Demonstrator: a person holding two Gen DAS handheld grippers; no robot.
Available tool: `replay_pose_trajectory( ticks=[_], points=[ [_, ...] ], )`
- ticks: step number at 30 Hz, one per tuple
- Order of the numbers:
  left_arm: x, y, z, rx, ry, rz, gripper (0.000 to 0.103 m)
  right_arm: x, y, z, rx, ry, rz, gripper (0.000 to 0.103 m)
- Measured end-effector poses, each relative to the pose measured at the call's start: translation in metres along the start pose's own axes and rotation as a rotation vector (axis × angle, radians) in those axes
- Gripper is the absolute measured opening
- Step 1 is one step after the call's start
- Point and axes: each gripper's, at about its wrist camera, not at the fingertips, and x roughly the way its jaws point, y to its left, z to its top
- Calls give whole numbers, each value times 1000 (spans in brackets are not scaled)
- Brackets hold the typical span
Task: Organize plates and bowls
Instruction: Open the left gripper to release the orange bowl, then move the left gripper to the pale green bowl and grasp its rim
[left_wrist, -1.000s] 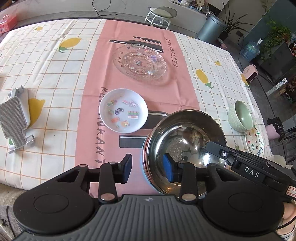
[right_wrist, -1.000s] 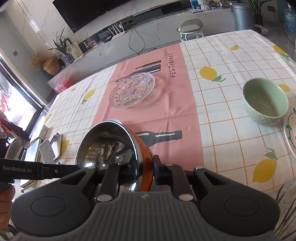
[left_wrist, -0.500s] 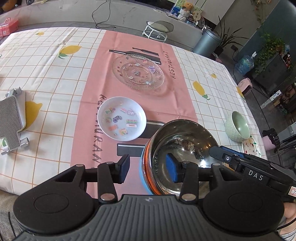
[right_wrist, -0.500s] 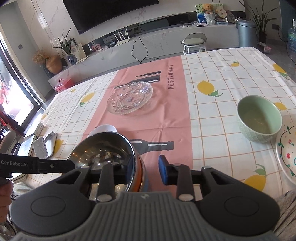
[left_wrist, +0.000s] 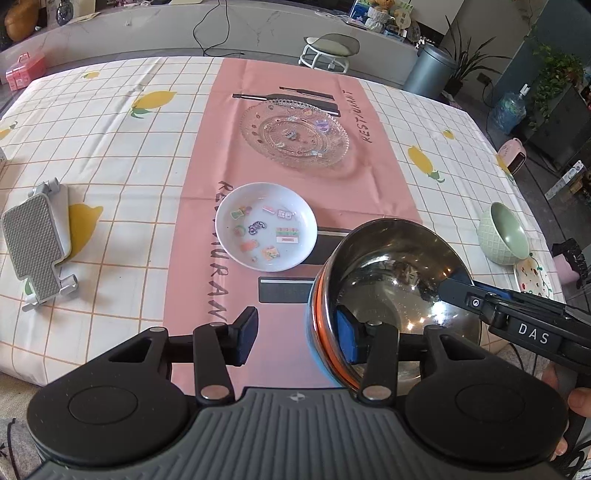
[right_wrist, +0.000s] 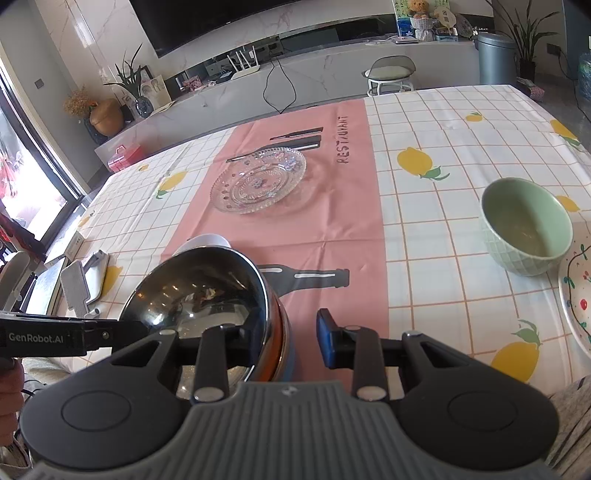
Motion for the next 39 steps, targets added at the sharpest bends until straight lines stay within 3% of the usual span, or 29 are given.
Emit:
replay_pose_trajectory(
  ticks=[10, 25, 30, 35, 39],
  points=[
    [-13, 6, 4, 3, -40, -27, 57, -11, -5, 9, 50, -17, 61, 33],
    [-33, 21, 19, -46, -81, -17, 57, -33, -19, 26, 87, -86, 42, 33],
    [-43, 0, 37, -6, -88, -9, 57, -64, -60, 42, 225, -165, -13, 33],
    [-54, -48, 63, 84, -122, -1, 57, -89, -89, 61, 299, -235, -80, 33],
    [-52, -100, 81, 195, -127, 11, 57, -91, -106, 76, 317, -281, -247, 33]
  ],
)
